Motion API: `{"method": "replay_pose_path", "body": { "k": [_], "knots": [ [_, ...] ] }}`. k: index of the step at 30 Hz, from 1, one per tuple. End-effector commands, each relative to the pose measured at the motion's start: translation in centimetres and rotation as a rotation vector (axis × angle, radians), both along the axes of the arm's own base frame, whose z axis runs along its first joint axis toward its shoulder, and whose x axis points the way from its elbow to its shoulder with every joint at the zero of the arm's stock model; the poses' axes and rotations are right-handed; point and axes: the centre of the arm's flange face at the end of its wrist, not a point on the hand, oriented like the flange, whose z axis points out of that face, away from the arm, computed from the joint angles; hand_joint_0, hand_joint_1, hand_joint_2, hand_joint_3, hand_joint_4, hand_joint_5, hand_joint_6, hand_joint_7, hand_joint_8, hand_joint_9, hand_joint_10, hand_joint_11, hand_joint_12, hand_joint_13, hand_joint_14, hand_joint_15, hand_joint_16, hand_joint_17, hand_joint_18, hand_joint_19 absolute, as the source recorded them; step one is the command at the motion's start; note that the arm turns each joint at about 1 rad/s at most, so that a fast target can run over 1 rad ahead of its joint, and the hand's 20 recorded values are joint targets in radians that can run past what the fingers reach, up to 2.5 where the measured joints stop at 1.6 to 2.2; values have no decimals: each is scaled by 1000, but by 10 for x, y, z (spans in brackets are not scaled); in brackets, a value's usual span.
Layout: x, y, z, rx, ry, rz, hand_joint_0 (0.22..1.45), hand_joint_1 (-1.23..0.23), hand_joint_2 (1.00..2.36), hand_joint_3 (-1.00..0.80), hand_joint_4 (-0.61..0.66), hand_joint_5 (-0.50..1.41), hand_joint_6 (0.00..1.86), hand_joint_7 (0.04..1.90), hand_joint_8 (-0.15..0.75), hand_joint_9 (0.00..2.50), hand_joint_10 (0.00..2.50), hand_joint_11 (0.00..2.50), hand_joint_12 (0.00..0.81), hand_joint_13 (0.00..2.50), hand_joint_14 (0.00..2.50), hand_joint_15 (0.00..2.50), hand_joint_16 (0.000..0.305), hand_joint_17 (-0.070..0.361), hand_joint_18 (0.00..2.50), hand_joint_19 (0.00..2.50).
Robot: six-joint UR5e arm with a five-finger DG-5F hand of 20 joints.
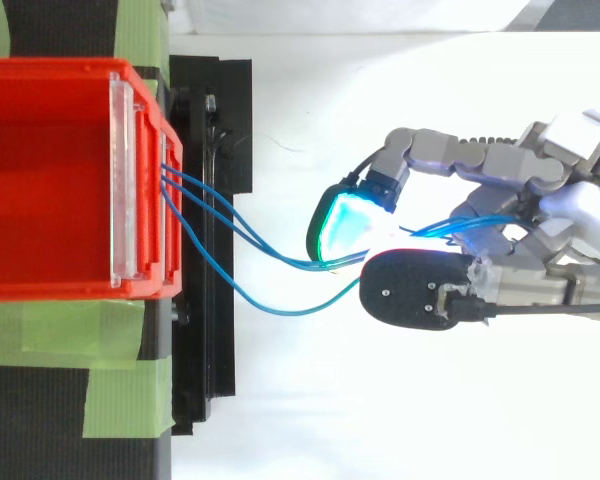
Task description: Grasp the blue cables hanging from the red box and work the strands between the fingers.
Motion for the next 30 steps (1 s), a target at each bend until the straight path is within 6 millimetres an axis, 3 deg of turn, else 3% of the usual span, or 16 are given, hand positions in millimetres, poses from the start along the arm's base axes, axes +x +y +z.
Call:
{"method": "replay_pose_path", "body": {
  "k": [1, 2, 3, 6, 7, 8, 9, 10, 13, 20, 22, 24, 30],
  "knots": [
    [0, 0, 0, 1, -2, -2, 998, -698, 1045, 350, 131, 603, 3, 1434, 545, 1326, 2500, 2500, 672, 1690, 2500, 1934, 201, 151, 1950, 713],
    [0, 0, 0, 1, -2, -2, 967, -678, 1123, 309, 137, 607, 4, 1428, 545, 1326, 2500, 2500, 672, 1690, 2500, 1934, 201, 151, 1950, 713],
    [0, 0, 1, 2, -3, -2, 866, -626, 1370, 155, 162, 618, 6, 1417, 545, 1326, 2500, 2500, 672, 1690, 2500, 1934, 201, 151, 1950, 713],
    [0, 0, 1, 2, -3, -2, 731, -595, 1435, -48, 216, 607, 9, 1380, 545, 1326, 2500, 2500, 672, 1690, 2500, 1934, 201, 151, 1950, 713],
    [0, 0, 1, 2, -3, -2, 728, -596, 1393, -78, 228, 601, 9, 1369, 545, 1326, 2500, 2500, 672, 1690, 2500, 1934, 201, 151, 1950, 713],
    [0, 0, 1, 1, -3, 0, 736, -597, 1264, -126, 248, 595, 9, 1365, 545, 1326, 2500, 2500, 672, 1690, 2500, 1934, 201, 151, 1950, 713],
    [0, 0, 0, 2, -2, 0, 796, -610, 1024, -150, 241, 593, 10, 1365, 545, 1326, 2500, 2500, 672, 1690, 2500, 1934, 201, 151, 1950, 713],
    [0, 0, 1, 2, -4, 0, 792, -601, 1003, -214, 239, 591, 10, 1365, 545, 1326, 2500, 2500, 672, 1690, 2500, 1934, 201, 151, 1950, 713],
    [0, 0, 0, 3, -4, 0, 801, -595, 1011, -283, 239, 611, 7, 1392, 545, 1326, 2500, 2500, 672, 1690, 2500, 1934, 201, 151, 1950, 713],
    [1, 1, 1, 5, -9, 1, 852, -611, 1002, 6, 281, 586, 10, 1358, 545, 1326, 2500, 2500, 672, 1690, 2500, 1934, 201, 151, 1950, 713],
    [1, 1, 1, 5, -9, 0, 793, -601, 1069, -74, 301, 563, 9, 1347, 545, 1326, 2500, 2500, 672, 1690, 2500, 1934, 201, 151, 1950, 713],
    [1, 2, 1, 5, -9, 3, 756, -587, 1007, -295, 299, 541, 9, 1348, 545, 1326, 2500, 2500, 672, 1690, 2500, 1934, 201, 151, 1950, 713],
    [1, 2, 1, 5, -9, 3, 735, -589, 1009, -527, 284, 531, 6, 1382, 545, 1326, 2500, 2500, 672, 1690, 2500, 1934, 201, 151, 1950, 713]
  ]
}}
